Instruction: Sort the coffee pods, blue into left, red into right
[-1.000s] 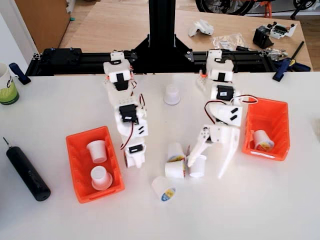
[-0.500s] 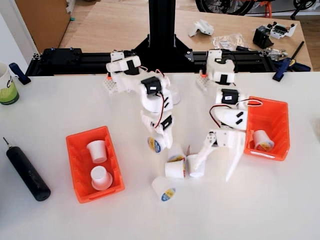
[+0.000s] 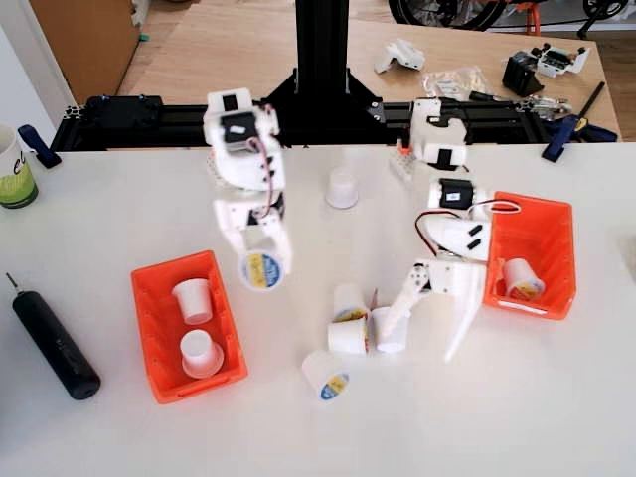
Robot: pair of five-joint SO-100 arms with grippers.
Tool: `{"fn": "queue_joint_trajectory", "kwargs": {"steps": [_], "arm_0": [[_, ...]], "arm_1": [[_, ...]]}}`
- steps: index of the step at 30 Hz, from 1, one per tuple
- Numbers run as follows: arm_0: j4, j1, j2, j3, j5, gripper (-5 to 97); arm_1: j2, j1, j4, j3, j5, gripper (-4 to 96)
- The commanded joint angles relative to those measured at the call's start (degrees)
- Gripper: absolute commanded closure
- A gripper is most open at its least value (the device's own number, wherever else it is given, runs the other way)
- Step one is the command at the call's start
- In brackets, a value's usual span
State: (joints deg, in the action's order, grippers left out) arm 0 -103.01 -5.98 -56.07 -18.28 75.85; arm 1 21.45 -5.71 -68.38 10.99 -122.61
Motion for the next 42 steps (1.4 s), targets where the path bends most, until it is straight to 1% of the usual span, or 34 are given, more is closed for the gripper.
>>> {"fn": "queue_joint_trajectory", "kwargs": {"steps": [1,3,7,9,10,13,17,18,22,24,25,26,28,31,34,36,37,39,40,41,42], "arm_0": [[0.0,5.6,-3.9,-1.3,6.4,78],[0.0,8.2,-3.9,-2.3,9.8,78],[0.0,12.7,-4.0,-5.4,18.1,76],[0.0,13.9,-4.0,-6.4,20.7,75],[0.0,14.2,-4.0,-7.0,21.3,74],[0.0,14.2,-3.6,-8.0,21.5,74],[0.0,14.5,-3.5,-8.7,22.6,73],[0.0,14.7,-3.5,-8.7,23.1,71],[0.1,16.3,-3.5,-8.7,27.2,67],[0.1,17.0,-3.6,-8.6,29.2,62],[0.1,17.1,-3.6,-8.2,29.4,60],[0.1,16.9,-3.7,-8.1,29.3,60],[0.1,14.9,-3.8,-8.1,26.5,59],[0.1,8.3,-3.7,-8.1,18.5,59],[1.4,1.8,-3.6,-7.8,9.0,59],[4.5,-1.6,-3.5,-7.7,2.9,59],[6.0,-2.9,-3.1,-7.7,1.1,60],[9.1,-4.9,-0.6,-7.7,-0.3,60],[11.5,-5.6,0.8,-7.7,-0.4,60],[14.0,-6.1,2.2,-7.7,0.2,60],[16.0,-6.4,3.4,-7.7,1.8,60]], "arm_1": [[0.8,0.0,0.4,2.5,0.7,53.9],[0.8,0.0,0.6,2.5,0.5,53.9],[0.4,-0.2,1.3,2.4,0.4,54.3],[0.2,-0.5,1.5,2.4,1.0,54.3],[0.1,-0.7,1.6,2.4,1.1,54.3],[0.1,-1.0,1.6,2.4,1.4,54.3],[-0.5,-1.0,3.1,2.4,0.5,54.1],[-1.0,-1.0,3.7,2.4,0.4,54.0],[-2.2,-0.9,5.0,2.4,0.5,53.0],[-2.4,-0.8,5.4,2.4,1.0,51.8],[-2.4,-0.8,5.1,2.4,1.2,51.4],[-2.4,-0.8,5.0,2.5,1.5,51.4],[-2.4,-0.8,4.6,2.5,2.0,51.3],[-2.3,-0.8,4.1,2.5,2.7,51.1],[-2.1,-0.6,4.3,2.5,2.9,51.3],[-2.0,-0.4,2.6,2.5,0.9,51.6],[-1.8,-0.4,1.0,2.5,-0.4,51.8],[-0.5,-0.4,-4.0,2.5,-3.7,51.7],[0.6,-0.4,-7.6,2.5,-6.1,51.6],[1.8,-0.5,-11.3,2.5,-8.3,51.4],[3.4,-0.5,-15.6,2.5,-11.3,50.7]]}}
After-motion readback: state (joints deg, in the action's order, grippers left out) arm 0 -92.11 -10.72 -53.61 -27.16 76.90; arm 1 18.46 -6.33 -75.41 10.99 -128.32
